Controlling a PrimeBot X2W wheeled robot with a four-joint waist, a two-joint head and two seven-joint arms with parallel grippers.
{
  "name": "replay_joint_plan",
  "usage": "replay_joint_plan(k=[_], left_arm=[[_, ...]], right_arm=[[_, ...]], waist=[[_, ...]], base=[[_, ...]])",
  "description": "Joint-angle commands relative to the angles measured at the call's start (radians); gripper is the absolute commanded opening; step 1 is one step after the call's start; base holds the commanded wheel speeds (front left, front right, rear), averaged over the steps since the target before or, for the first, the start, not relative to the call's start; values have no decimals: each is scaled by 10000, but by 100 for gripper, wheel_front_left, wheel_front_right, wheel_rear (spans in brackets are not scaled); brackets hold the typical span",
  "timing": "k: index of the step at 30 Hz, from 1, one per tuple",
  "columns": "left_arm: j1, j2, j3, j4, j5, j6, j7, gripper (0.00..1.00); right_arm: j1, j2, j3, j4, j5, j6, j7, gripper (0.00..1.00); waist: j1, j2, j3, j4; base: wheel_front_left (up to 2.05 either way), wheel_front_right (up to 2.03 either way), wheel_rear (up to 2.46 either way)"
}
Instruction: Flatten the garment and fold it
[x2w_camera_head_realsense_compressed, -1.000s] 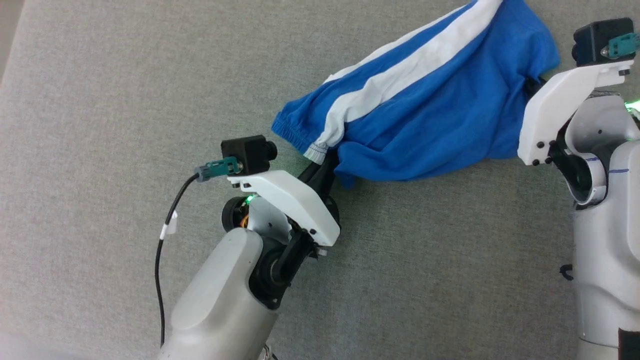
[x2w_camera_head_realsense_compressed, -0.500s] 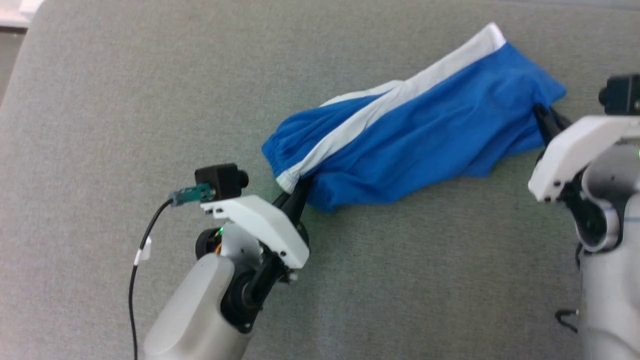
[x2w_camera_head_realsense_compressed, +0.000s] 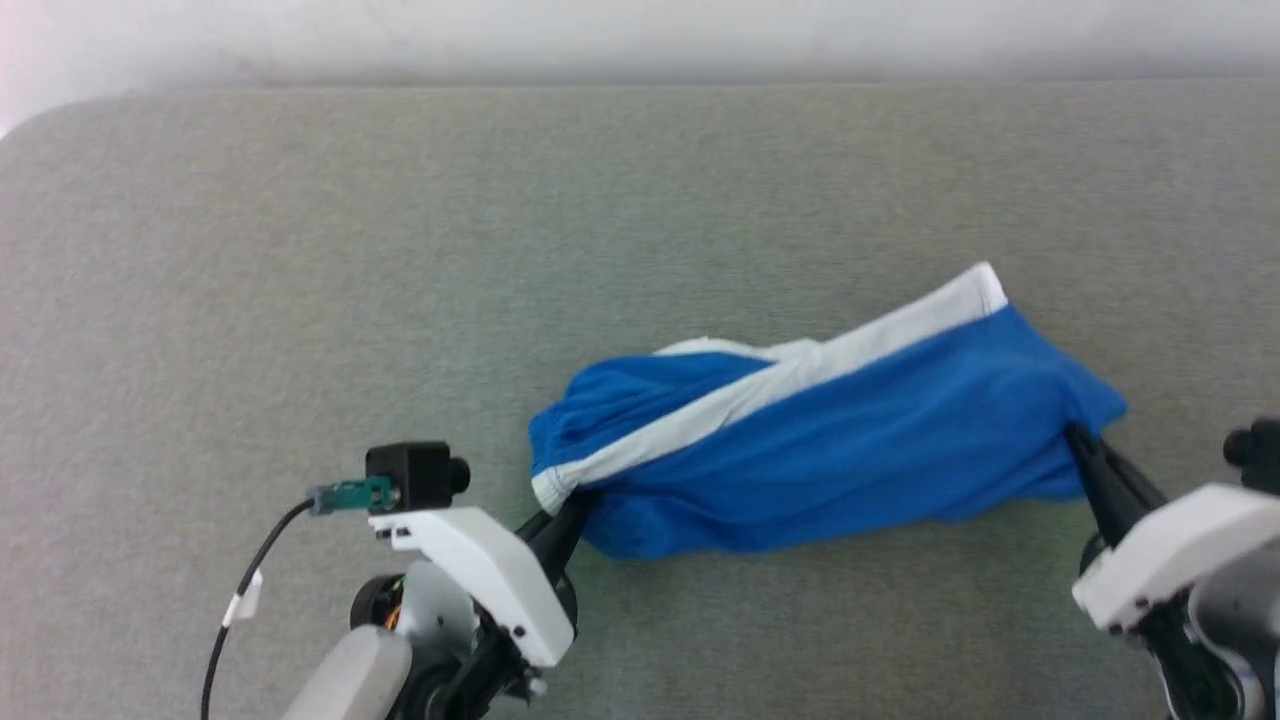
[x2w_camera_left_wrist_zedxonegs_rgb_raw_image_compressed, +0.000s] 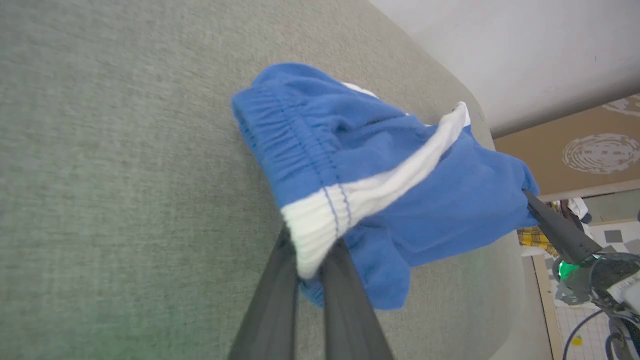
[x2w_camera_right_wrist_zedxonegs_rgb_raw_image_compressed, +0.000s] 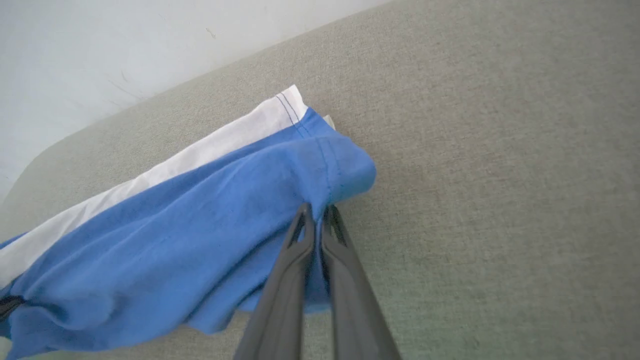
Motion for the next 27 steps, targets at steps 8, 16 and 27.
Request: replay_joint_plan(k=[8,16,27], left_arm=[[1282,843,55,-1344,-237,302,506,0],[1761,693,229,-1343,-236,609,65,7],[1433,276,121,-366,-75,519,-405,100]], right_arm=[[1975,-21,305,-678,1131,-9,-822,0],[2489,-21,760,-178,1634,-9,-1675,0],[2070,-20,1118,485,1098,-9,-2059,100]], waist=[[2,-1,-569,-1328],[2,-1,-685,-1633],[2,-1,-692,-1520]], base=[[0,0,0],[0,0,0],[0,0,0]])
